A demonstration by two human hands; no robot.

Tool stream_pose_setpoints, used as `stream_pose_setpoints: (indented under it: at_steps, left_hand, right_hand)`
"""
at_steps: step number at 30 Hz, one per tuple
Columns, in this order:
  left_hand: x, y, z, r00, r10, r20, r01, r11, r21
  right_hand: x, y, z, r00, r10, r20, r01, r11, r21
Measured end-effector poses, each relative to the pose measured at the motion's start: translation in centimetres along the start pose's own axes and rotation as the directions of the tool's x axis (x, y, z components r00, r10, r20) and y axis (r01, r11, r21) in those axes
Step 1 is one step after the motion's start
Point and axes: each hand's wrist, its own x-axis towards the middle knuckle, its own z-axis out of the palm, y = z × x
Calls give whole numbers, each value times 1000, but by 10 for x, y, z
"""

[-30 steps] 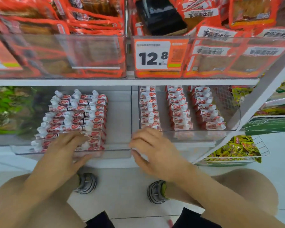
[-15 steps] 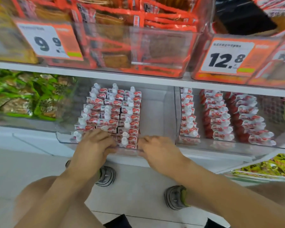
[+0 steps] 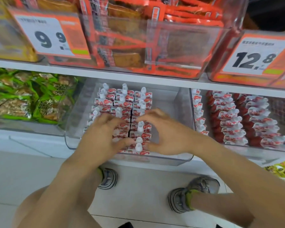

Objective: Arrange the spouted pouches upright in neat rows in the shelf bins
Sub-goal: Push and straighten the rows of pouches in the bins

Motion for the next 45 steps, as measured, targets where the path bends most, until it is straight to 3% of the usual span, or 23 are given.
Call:
stream_pose_setpoints:
  at_steps: [4,7,11,13,16,21,25,32,38,39,43,45]
  left_hand:
    - [7,-21,3,995,-70,66,72,997,-25]
    - [7,-27,8,999,-51,15,51,997,-53]
    - [3,-32,12,999,-32,-26,30,996,-84]
    - [1,-32,12,999,-35,-37,31,994,-105]
    - [-1,-33,15,998,-33,-50,27,994,-107]
    - [2,-32,16,996,-69,-63,62,992,-112]
    - [3,-29,17,993,-91,-75,84,992,-96]
    - [2,-31,19,989,-91,-114,81,993,-91]
    - [3,-31,20,990,-87,-111,80,995,-65]
    - [4,-31,20,990,-87,-108,80,994,-68]
    - [6,-29,21,991,-85,-105,81,996,-47]
    - [6,-29,21,990,-97,-102,92,994,-53]
  right_hand:
    - [20,-2,4,987,59,152,-41,992,-117]
    - [27,-1,6,990,62,123,-34,976,-216]
    - [30,4,2,995,-100,-4,90,912,-400]
    - [34,7,6,994,-105,38,111,880,-463]
    - [43,8,14,988,-55,142,107,915,-389]
    - [47,19,20,978,-199,64,209,934,-288]
    - [44,23,21,977,-214,20,213,953,-216]
    - [36,32,-2,984,-148,104,167,964,-207]
    - [32,22,-26,966,-48,255,111,965,-238]
    - [36,19,-33,973,-45,226,96,970,-223]
    - [74,26,-44,991,-47,-122,14,967,-255]
    - [95,37,-42,993,34,-113,-58,974,-217]
